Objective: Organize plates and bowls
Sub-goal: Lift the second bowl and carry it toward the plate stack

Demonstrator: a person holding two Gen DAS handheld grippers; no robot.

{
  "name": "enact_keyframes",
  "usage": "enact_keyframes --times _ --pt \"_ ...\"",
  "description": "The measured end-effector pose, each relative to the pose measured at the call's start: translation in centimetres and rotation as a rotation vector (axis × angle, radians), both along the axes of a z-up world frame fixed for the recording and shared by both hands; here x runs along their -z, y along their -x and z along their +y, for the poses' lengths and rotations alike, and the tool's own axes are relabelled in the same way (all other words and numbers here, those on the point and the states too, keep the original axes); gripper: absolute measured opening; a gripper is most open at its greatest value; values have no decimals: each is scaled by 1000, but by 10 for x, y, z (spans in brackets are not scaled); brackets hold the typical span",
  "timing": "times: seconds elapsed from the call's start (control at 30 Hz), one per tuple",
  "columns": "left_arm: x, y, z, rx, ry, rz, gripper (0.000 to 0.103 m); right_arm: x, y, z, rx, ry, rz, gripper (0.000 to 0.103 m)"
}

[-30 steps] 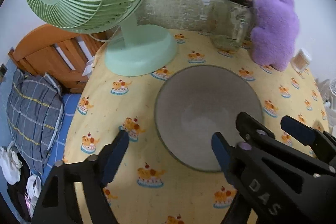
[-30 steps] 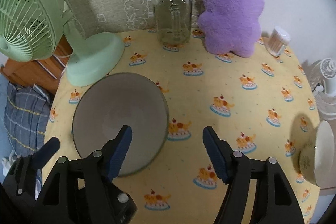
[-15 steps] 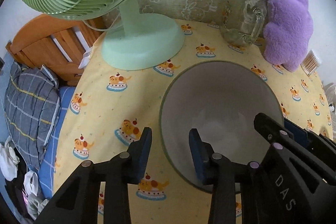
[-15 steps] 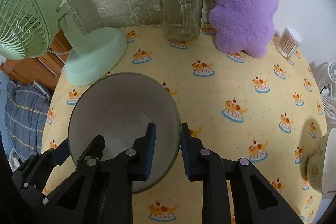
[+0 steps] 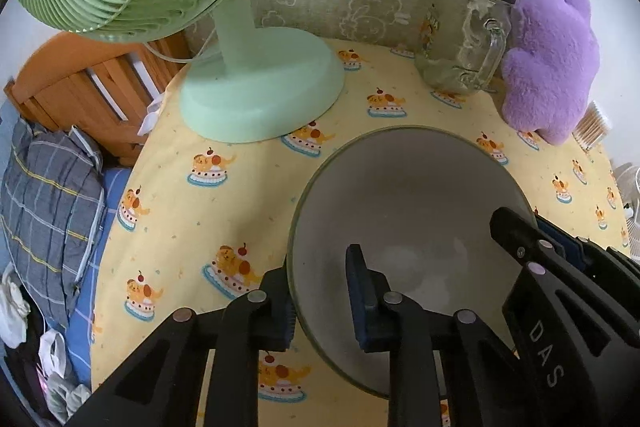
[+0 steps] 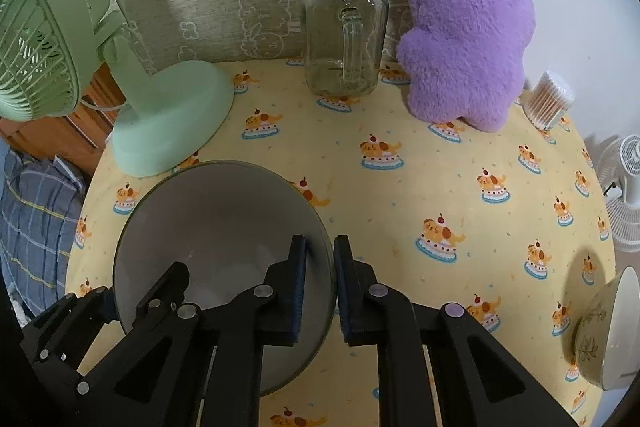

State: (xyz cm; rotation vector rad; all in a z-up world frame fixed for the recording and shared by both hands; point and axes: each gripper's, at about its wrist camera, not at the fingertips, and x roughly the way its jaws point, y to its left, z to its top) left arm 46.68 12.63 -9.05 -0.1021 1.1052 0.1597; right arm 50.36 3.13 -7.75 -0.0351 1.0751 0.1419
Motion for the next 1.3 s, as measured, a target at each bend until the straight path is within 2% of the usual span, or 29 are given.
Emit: enact_keyframes --times 0.33,0.9,1.3 --pt "-5 13 -7 14 -19 22 19 0 12 -6 10 -13 34 17" --pt "-8 68 -22 29 -9 61 19 -3 71 -24 32 -9 74 17" --pt "-39 114 -21 59 -10 27 19 -32 120 -25 56 -5 54 17"
